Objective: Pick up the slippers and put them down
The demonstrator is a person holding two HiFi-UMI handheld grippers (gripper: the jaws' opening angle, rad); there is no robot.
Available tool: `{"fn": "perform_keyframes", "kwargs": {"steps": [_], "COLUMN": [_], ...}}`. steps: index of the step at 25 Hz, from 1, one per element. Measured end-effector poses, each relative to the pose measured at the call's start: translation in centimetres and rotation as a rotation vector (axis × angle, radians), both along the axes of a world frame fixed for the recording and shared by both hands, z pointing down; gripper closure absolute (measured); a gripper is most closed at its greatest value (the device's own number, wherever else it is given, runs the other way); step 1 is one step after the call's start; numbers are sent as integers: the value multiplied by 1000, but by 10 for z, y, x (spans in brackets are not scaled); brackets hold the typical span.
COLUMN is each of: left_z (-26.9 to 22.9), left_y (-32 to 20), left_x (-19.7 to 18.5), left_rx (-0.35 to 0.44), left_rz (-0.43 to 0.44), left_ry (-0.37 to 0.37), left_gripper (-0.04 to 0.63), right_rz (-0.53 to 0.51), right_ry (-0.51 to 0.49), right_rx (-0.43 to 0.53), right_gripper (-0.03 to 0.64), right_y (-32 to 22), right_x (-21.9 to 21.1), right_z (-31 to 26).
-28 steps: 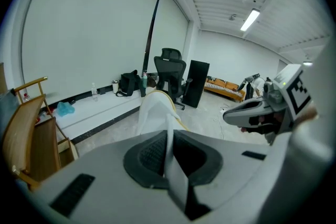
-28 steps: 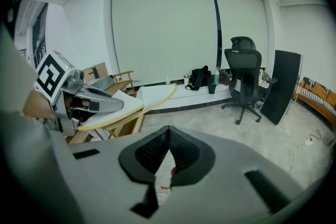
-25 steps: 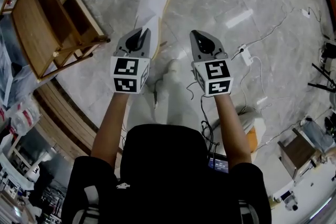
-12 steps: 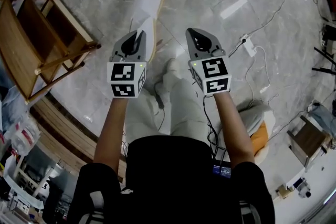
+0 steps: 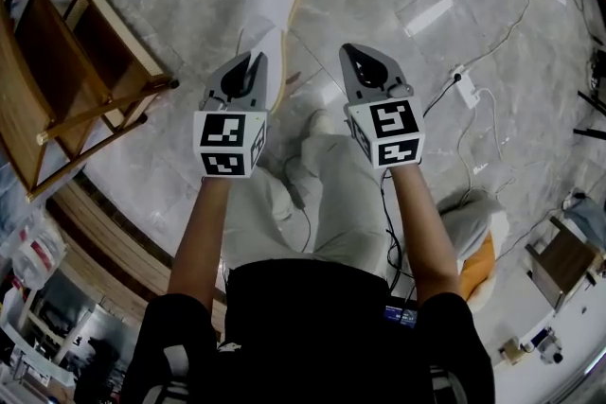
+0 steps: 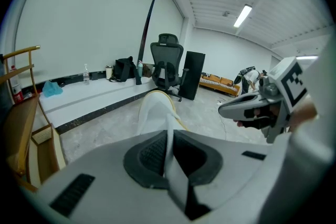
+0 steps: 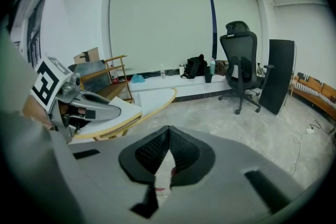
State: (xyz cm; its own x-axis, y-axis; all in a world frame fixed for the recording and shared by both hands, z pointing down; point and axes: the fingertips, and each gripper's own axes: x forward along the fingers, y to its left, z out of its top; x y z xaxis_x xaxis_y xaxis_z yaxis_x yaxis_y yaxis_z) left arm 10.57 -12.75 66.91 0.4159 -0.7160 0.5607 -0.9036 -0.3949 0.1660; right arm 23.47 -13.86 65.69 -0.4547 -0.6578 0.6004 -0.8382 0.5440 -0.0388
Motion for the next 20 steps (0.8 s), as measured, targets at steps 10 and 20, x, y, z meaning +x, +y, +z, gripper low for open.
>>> {"fn": "perform_keyframes", "kwargs": {"steps": [10, 20], "left_z": [92, 172], "left_y": [-14, -16], "left_x": [-4, 3], "left_rx": [45, 95], "left_rz": [8, 29], "left_ry": [27, 17], "left_gripper": [574, 574], "right_rz": [15, -23], "right_ry": [21, 37], "right_rx": [66, 153], "right_gripper": [632, 632], "right_y": [-23, -34], "right_x": [2, 3], "right_z": [83, 147]}}
